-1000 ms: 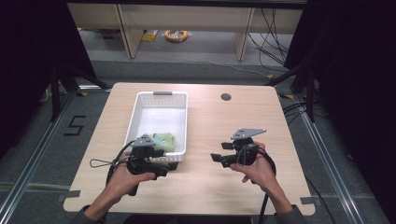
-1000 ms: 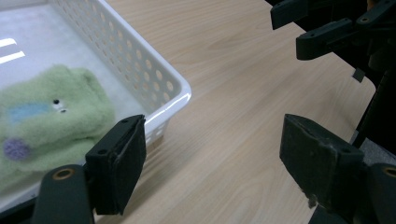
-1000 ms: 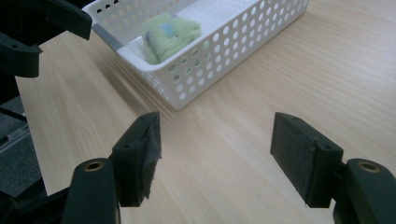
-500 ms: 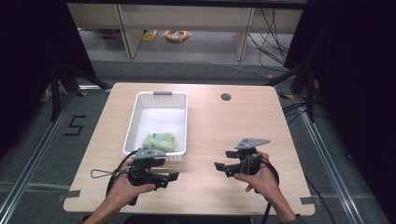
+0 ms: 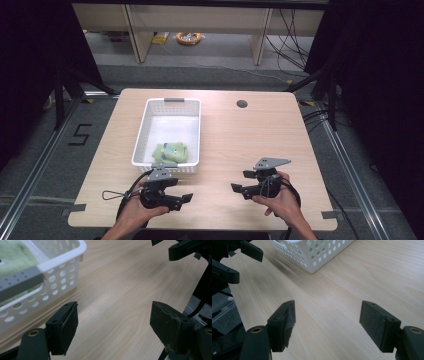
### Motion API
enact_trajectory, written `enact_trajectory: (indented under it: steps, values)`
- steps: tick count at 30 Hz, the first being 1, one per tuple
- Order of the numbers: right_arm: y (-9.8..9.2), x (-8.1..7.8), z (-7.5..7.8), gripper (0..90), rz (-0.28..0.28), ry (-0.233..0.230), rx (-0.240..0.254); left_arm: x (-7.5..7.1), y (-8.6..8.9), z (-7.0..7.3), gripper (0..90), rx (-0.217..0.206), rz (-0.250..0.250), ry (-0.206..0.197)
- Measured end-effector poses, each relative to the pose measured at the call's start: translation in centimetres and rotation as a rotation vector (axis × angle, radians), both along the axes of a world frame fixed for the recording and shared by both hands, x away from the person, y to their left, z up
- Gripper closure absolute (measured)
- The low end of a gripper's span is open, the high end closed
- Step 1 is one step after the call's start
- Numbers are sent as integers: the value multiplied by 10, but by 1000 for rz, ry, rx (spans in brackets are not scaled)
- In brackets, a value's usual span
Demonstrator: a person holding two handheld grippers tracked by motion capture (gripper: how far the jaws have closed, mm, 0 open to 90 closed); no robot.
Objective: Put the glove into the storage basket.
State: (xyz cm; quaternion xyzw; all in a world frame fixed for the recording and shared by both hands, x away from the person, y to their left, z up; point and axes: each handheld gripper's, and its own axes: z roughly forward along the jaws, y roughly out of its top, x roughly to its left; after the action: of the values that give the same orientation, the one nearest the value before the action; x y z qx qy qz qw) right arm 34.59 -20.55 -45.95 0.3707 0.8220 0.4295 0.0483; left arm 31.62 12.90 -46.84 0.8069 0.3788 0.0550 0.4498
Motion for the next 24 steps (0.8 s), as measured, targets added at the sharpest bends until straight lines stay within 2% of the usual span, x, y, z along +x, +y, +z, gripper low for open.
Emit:
enact_trajectory:
  steps: [1,4,6,7,8,9,10,11,12,13,15,16,18,19,20,22,24]
  values:
    - [-2,-1,0,296,11,9,-6,0,0,-3,223,4,-6,2]
    - [-5,-5,-2,293,-2,15,-4,-2,1,-9,224,12,-2,8]
    - [-6,-7,-4,291,4,18,5,-3,3,-12,223,36,-10,11]
    - [-8,-8,-6,291,6,17,7,-4,3,-13,224,36,9,12]
    - [-8,-11,-6,289,-13,38,13,-3,4,-16,224,31,9,8]
    - [-11,-10,-8,285,2,18,8,-3,7,-16,223,61,-3,15]
    - [-11,-13,-7,280,-21,51,8,-4,6,-17,223,48,15,10]
    - [-12,-12,-9,279,-11,27,11,-4,7,-18,223,48,2,15]
    - [-13,-14,-10,277,-22,47,5,-5,7,-20,223,45,15,8]
    - [-15,-14,-11,273,-23,26,-6,-6,8,-19,223,65,14,22]
    - [-15,-16,-13,268,-27,30,0,-7,9,-21,223,73,-1,5]
    - [-18,-16,-14,267,-15,16,-12,-8,10,-22,222,76,-5,6]
    - [-19,-19,-15,257,-18,37,-4,-10,9,-24,220,73,12,10]
    - [-19,-23,-14,251,-40,60,-3,-10,10,-24,219,75,1,11]
    - [-21,-21,-16,248,-34,20,-14,-11,11,-25,219,86,-8,-2]
    - [-23,-23,-17,239,-22,32,-4,-13,11,-26,216,82,-5,2]
    - [-24,-26,-19,226,-30,22,-1,-16,10,-28,212,63,16,9]
